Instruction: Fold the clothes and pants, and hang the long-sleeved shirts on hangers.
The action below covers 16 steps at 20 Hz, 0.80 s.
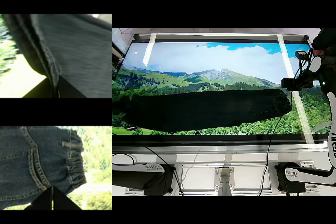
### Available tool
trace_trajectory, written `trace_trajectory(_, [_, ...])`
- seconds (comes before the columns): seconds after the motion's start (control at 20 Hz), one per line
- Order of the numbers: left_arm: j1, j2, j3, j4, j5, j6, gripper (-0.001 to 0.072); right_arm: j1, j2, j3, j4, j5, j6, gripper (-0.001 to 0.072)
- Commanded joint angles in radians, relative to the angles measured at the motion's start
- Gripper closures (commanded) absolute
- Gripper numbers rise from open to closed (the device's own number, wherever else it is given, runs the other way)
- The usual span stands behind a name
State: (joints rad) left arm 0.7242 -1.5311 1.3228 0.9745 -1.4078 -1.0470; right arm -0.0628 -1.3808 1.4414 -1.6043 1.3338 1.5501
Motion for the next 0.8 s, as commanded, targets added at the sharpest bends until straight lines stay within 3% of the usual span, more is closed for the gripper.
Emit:
trace_trajectory(0.0, [-0.170,0.087,0.066,0.031,-0.094,-0.127,0.0686,0.000,-0.002,0.000,0.000,-0.047,-0.023,0.0680])
trace_trajectory(0.55, [-0.996,0.107,0.067,0.055,-0.092,-0.539,0.0685,0.000,-0.026,-0.013,0.001,-0.131,-0.026,0.0680])
trace_trajectory(0.75, [-1.167,0.036,0.067,0.043,0.027,-0.563,0.0673,0.000,-0.032,-0.057,0.014,-0.130,-0.026,0.0680])
